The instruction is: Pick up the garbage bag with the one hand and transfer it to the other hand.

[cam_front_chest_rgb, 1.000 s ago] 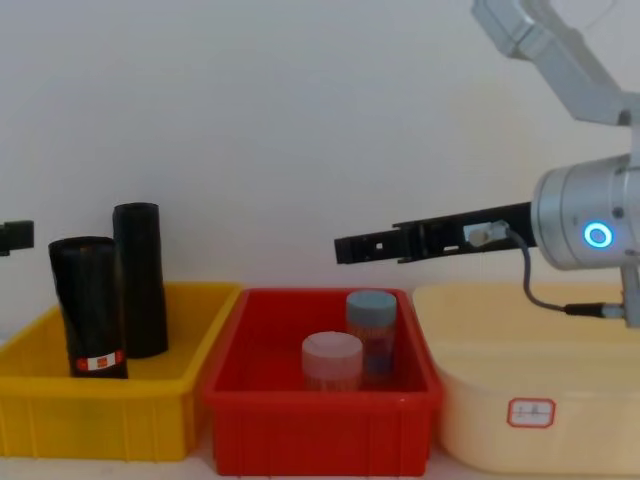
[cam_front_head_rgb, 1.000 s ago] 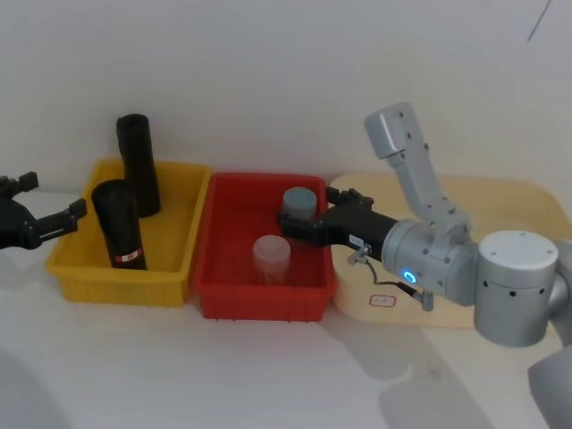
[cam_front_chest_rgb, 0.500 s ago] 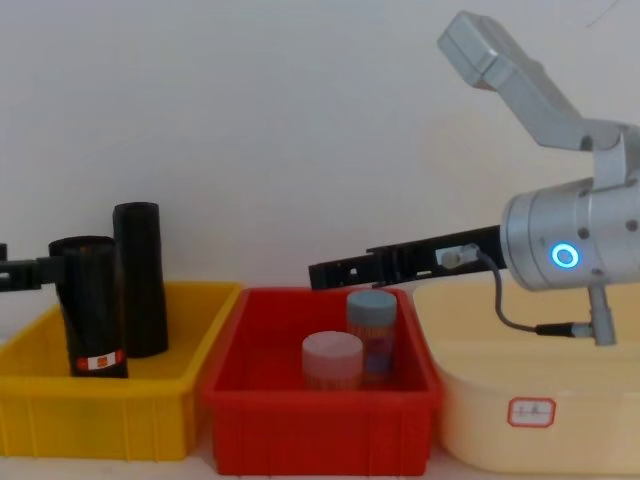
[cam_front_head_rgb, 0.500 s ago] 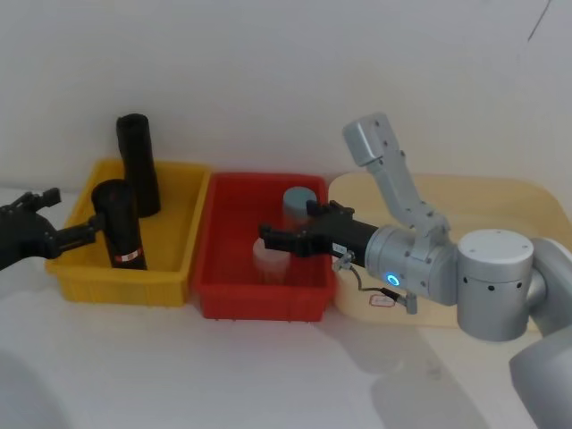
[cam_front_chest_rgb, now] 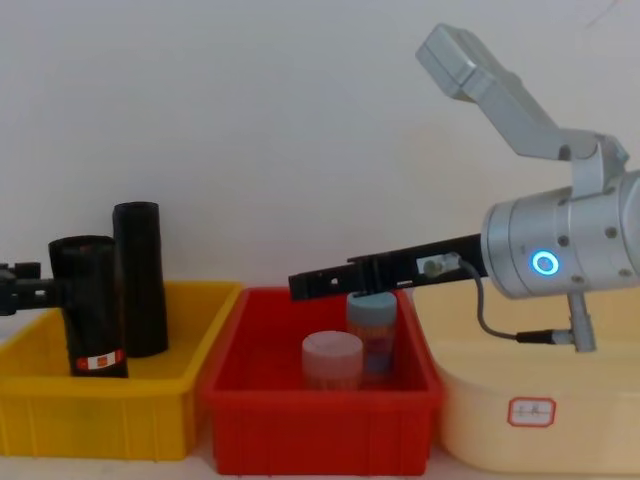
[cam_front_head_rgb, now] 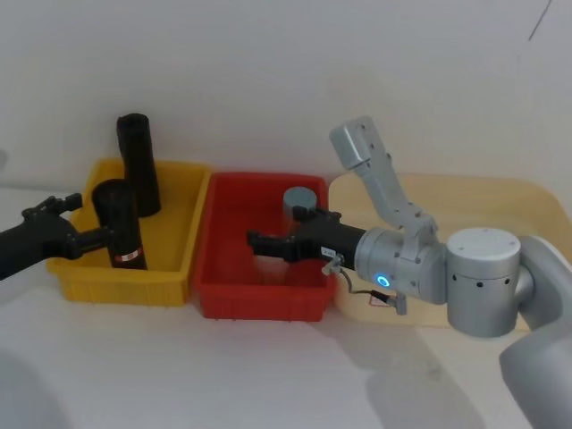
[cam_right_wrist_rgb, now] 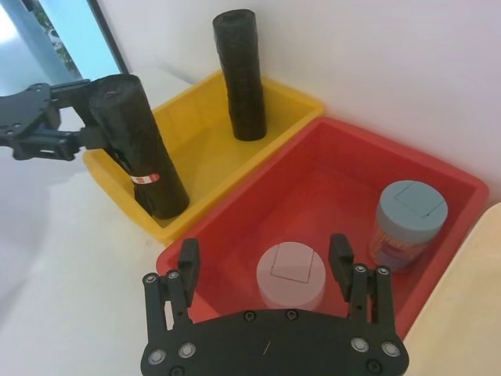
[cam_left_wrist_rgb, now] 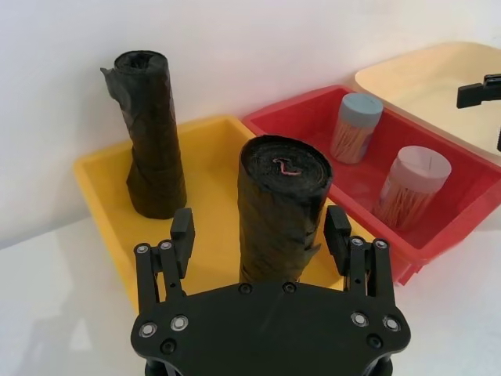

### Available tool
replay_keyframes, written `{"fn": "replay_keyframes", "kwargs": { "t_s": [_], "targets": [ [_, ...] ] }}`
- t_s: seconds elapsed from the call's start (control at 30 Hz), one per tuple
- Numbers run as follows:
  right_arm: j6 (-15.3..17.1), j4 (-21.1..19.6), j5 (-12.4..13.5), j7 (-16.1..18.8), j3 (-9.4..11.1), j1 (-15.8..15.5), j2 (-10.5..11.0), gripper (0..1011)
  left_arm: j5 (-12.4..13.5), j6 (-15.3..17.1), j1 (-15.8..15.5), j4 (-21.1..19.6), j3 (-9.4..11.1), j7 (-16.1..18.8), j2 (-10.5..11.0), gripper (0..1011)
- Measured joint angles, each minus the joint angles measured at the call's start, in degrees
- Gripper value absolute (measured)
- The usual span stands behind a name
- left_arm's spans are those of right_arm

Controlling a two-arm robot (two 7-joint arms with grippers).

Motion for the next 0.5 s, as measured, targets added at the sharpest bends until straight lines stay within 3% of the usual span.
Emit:
{"fn": "replay_keyframes", "kwargs": {
  "t_s": [0.5],
  "targets": [
    [-0.84, 1.99, 0.93, 0.67, -0.54, 1.1, -0.25, 1001, 0.88, 0.31, -4.63, 4.42, 3.53, -1.51, -1.98, 1001]
  ]
}}
